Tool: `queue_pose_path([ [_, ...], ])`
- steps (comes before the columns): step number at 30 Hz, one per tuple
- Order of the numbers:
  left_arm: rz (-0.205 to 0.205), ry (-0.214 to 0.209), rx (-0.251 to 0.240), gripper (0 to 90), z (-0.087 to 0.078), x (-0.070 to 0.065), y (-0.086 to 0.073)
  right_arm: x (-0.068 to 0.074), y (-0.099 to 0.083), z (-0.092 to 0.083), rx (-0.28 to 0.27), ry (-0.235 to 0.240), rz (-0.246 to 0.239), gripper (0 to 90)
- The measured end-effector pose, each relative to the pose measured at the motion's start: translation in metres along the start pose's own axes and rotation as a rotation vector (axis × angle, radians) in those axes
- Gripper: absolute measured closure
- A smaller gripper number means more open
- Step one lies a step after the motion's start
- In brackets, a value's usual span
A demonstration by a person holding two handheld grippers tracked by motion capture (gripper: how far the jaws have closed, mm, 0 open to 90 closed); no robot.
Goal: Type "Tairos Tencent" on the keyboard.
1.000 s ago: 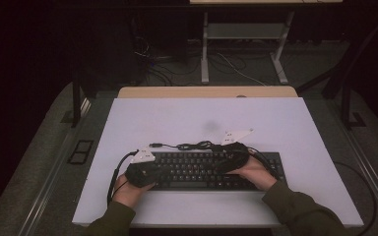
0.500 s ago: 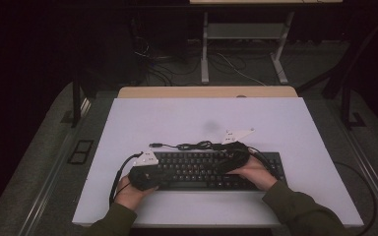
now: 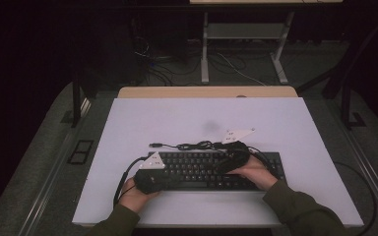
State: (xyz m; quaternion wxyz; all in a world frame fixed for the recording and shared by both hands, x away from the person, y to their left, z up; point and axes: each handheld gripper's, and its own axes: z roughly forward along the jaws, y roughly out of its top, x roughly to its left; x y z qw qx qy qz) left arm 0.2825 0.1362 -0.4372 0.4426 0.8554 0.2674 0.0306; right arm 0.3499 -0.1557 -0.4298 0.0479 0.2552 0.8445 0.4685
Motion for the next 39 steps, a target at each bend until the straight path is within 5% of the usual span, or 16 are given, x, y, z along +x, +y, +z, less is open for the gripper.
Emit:
queue_pose_path([
  [15, 0.007, -0.005, 0.029, 89.2, 0.0054, 0.0000, -0.0023, 0.0001, -0.0006, 0.0010, 0.008, -0.005, -0.004, 11.9],
  [39, 0.001, -0.005, -0.017, 89.1, -0.0021, 0.0011, 0.0020, 0.0003, -0.0011, 0.0005, 0.020, -0.003, -0.002, 12.0],
])
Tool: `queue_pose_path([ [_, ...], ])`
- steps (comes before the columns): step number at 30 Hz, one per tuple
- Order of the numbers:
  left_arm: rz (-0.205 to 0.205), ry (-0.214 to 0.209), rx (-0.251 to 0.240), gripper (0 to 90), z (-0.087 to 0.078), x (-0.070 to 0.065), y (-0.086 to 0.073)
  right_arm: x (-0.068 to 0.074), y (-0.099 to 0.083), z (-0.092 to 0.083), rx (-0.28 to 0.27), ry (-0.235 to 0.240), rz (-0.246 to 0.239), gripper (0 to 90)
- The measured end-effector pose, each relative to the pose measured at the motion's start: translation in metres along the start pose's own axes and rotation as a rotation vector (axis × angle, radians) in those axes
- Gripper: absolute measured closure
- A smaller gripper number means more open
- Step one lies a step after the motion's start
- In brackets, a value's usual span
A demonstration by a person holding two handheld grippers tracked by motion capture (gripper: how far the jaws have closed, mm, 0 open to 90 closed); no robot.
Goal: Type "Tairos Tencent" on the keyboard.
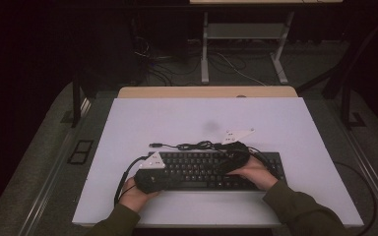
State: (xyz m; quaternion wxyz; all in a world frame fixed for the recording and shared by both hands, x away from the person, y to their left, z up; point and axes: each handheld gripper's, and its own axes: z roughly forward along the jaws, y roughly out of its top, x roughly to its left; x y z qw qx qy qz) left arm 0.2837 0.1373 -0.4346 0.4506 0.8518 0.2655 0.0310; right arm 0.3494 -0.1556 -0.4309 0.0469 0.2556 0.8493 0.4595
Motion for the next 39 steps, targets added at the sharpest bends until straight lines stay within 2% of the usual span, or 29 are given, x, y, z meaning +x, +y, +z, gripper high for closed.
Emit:
queue_pose_path([
  [6, -0.018, 0.028, -0.015, 84.3, -0.002, 0.003, 0.001, 0.000, 0.000, -0.001, 0.005, -0.003, 0.008, 12.1],
  [17, -0.047, 0.082, -0.048, 62.5, -0.004, 0.008, 0.003, -0.001, -0.001, -0.006, 0.014, -0.015, 0.021, 14.1],
  [24, -0.060, 0.109, -0.054, 44.3, -0.002, 0.011, 0.005, -0.002, -0.004, -0.011, 0.022, -0.013, 0.035, 16.1],
  [30, -0.059, 0.114, -0.063, 35.2, 0.000, 0.013, 0.007, -0.002, -0.007, -0.017, 0.022, -0.009, 0.042, 24.3],
  [39, -0.044, 0.122, -0.064, 29.1, 0.004, 0.018, 0.013, -0.001, -0.013, -0.027, 0.007, -0.003, 0.045, 43.2],
])
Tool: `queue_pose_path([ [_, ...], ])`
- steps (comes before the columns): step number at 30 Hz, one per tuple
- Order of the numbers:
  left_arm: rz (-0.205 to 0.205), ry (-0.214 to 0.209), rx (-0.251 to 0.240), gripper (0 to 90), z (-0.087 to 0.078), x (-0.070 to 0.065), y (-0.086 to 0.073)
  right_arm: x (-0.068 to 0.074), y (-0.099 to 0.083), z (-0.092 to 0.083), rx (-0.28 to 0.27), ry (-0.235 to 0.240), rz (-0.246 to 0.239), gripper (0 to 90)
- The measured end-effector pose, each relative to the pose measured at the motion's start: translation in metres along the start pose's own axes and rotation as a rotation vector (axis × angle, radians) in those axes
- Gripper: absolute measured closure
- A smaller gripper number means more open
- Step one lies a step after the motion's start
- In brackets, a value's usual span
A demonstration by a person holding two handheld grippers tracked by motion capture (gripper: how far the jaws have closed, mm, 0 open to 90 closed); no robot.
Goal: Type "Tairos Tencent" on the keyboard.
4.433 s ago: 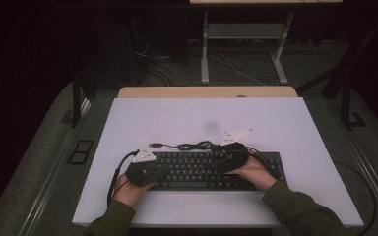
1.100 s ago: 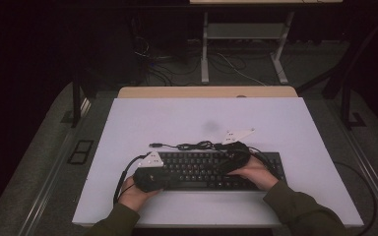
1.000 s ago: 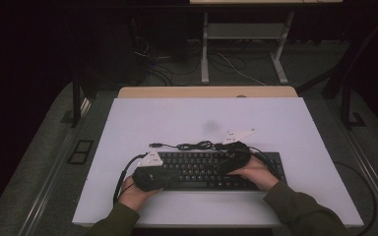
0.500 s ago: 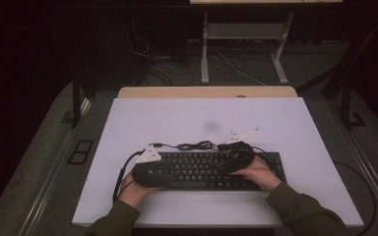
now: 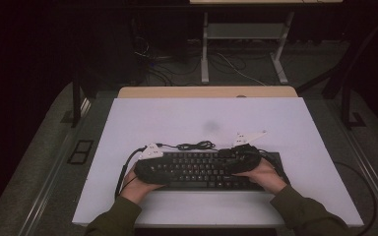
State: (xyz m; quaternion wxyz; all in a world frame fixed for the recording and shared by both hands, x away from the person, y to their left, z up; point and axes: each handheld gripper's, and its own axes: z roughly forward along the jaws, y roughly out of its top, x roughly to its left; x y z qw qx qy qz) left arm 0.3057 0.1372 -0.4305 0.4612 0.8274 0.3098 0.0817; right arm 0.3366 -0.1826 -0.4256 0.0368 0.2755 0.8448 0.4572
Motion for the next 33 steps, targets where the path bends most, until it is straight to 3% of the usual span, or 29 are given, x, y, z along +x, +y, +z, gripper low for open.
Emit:
queue_pose_path([
  [11, 0.007, 0.012, -0.005, 24.6, 0.006, 0.006, 0.006, 0.002, -0.009, -0.014, -0.002, 0.012, -0.004, 69.1],
  [21, 0.018, 0.016, -0.011, 23.6, 0.011, 0.011, 0.009, 0.002, -0.019, -0.025, 0.032, 0.032, -0.013, 88.9],
  [33, 0.020, 0.017, -0.006, 23.8, 0.016, 0.013, 0.012, 0.007, -0.035, -0.037, 0.066, 0.032, -0.019, 89.5],
])
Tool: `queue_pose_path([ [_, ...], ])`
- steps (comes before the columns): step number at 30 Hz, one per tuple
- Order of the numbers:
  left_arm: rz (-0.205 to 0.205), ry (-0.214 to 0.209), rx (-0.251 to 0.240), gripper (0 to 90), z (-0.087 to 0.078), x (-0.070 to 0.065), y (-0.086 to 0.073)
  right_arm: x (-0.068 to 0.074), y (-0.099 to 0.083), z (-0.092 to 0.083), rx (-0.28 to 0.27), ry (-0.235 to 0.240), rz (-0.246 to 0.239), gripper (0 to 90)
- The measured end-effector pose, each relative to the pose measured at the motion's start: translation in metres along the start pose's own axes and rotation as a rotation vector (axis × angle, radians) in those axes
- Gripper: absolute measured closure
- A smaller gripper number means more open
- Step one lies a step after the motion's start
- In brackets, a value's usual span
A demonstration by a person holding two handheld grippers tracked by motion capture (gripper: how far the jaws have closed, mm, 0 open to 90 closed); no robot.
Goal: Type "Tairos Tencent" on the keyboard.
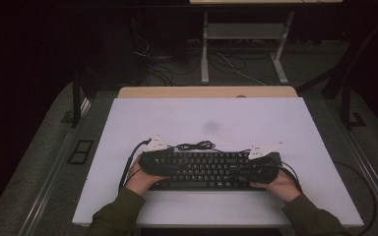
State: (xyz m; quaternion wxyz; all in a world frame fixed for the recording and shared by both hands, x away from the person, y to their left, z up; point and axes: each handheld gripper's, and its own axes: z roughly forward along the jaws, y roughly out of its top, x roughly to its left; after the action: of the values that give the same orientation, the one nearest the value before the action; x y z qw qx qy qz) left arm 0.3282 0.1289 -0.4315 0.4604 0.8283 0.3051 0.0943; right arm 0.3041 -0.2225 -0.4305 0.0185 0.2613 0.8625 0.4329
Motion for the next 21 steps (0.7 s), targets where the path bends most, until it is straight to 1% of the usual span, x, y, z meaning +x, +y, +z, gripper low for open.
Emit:
queue_pose_path([
  [6, -0.002, 0.000, -0.001, 24.0, 0.0009, -0.0005, 0.0004, 0.0031, -0.0025, 0.0038, 0.029, 0.003, -0.021, 89.5],
  [12, 0.000, -0.001, 0.001, 24.6, 0.0009, -0.0007, 0.0005, 0.0030, -0.0038, 0.0076, 0.052, -0.006, -0.031, 89.5],
  [15, 0.001, 0.003, 0.004, 25.6, 0.0011, -0.0006, 0.0004, 0.0041, -0.0043, 0.0091, 0.068, -0.017, -0.045, 89.5],
  [19, -0.004, 0.009, 0.009, 30.0, 0.0011, -0.0004, 0.0005, 0.0037, -0.0043, 0.0093, 0.065, -0.015, -0.042, 89.5],
  [21, -0.008, 0.015, 0.003, 35.3, 0.0007, -0.0006, 0.0008, 0.0037, -0.0043, 0.0093, 0.066, -0.015, -0.042, 89.5],
])
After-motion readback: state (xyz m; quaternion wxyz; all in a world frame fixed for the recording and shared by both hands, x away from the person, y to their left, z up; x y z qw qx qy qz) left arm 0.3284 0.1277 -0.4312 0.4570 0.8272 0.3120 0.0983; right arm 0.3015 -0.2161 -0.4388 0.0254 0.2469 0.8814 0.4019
